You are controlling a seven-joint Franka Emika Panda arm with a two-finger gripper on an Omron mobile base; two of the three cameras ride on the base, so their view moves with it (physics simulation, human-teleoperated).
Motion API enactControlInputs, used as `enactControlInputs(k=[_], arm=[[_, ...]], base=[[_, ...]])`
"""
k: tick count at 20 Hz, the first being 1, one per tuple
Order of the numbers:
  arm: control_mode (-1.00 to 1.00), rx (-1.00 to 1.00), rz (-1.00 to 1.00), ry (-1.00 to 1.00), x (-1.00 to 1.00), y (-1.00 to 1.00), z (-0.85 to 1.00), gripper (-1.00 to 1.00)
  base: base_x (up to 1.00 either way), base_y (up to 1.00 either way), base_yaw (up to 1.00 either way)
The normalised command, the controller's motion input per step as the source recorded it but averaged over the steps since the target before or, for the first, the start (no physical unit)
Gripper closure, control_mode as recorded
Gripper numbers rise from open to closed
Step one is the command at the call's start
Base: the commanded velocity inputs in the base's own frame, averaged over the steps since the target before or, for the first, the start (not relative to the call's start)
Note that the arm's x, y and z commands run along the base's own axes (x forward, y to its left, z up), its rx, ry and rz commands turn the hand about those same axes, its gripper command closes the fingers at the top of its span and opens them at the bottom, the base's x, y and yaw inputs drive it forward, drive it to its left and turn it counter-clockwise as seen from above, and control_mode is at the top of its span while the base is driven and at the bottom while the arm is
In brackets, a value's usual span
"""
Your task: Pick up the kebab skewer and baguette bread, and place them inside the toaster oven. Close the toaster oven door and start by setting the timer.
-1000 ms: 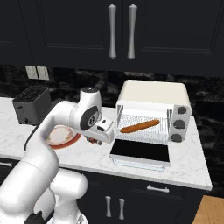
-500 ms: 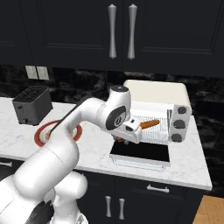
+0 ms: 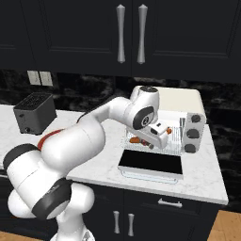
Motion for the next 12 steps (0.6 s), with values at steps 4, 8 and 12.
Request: enactControlInputs(k=[4, 8, 12], arm=[[-1.00, 0.06, -0.20, 0.00, 0.12, -0.01, -0.16, 1.00], [-1.00, 0.05, -0.21, 0.00, 0.31, 0.00, -0.16, 1.00], [-1.00, 0.03, -0.16, 0.00, 0.48, 0.00, -0.29, 1.00]], base=[[0.00, 0.00, 0.00], [0.00, 0.00, 0.00], [0.00, 0.00, 0.00]])
